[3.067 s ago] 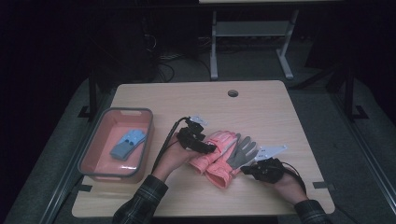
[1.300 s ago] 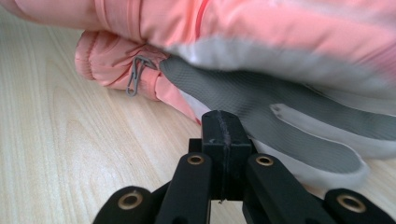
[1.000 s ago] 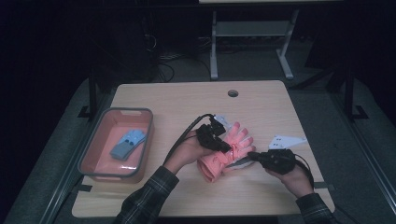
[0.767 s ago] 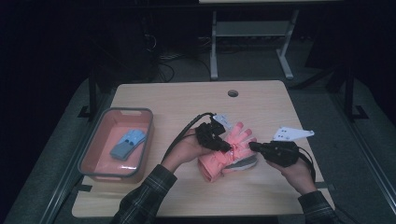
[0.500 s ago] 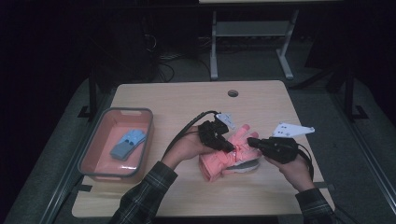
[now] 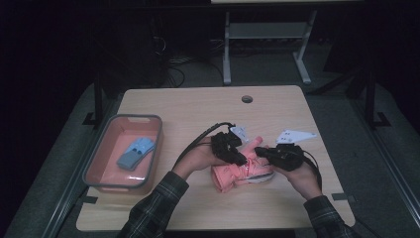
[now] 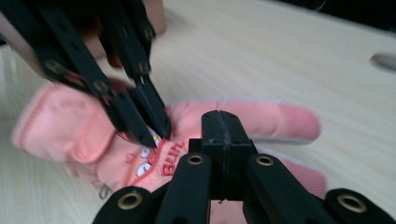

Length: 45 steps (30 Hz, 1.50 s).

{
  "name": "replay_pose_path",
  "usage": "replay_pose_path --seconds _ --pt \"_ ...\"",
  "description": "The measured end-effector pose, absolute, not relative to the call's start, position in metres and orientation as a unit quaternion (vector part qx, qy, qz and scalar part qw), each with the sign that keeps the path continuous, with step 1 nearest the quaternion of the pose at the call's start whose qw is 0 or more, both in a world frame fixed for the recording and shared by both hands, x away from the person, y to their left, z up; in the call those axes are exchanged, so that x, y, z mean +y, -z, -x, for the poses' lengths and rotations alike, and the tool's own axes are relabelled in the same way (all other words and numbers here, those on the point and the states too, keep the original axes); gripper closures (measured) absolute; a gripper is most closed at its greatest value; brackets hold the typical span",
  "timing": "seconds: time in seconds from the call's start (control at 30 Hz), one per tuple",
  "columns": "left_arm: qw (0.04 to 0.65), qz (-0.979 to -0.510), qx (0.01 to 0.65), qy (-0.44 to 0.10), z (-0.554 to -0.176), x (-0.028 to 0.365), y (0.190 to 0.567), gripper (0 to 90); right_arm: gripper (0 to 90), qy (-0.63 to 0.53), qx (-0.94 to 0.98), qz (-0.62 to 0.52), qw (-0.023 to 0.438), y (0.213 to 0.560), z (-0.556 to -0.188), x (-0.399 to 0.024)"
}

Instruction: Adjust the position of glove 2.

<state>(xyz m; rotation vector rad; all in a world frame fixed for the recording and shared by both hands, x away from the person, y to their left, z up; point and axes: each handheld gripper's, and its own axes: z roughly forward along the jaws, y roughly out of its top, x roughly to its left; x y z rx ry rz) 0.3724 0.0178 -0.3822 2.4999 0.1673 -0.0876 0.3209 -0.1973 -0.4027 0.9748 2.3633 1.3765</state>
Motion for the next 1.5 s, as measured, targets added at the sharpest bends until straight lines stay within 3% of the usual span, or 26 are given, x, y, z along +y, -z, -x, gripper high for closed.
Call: replay_pose_path --seconds 0.1,0.2,0.33,0.47,0.93,1.17,1.5 --pt "0.321 -0.944 0.078 0.029 -0.371 0.022 0.38 71.1 90.0 -0.45 0.822 -0.333 0.109 0.415 -0.325 -0.191" --pt "0.348 -0.931 0.114 0.011 -0.369 0.033 0.377 48.2 90.0 -0.443 0.825 -0.334 0.107 0.422 -0.326 -0.189" --pt "0.347 -0.924 0.159 -0.007 -0.373 0.047 0.376 28.5 90.0 -0.44 0.826 -0.335 0.106 0.423 -0.326 -0.187" --pt "0.349 -0.918 0.186 0.015 -0.383 0.05 0.389 17.7 90.0 -0.436 0.829 -0.335 0.108 0.425 -0.325 -0.185" --pt "0.329 -0.912 0.213 0.124 -0.397 0.037 0.443 12.7 90.0 -0.417 0.841 -0.327 0.11 0.433 -0.323 -0.177" --pt "0.31 -0.912 0.221 0.153 -0.396 0.032 0.455 12.8 90.0 -0.411 0.846 -0.323 0.107 0.437 -0.322 -0.176" --pt "0.305 -0.914 0.213 0.162 -0.393 0.029 0.455 21.5 90.0 -0.406 0.848 -0.323 0.108 0.44 -0.319 -0.176"
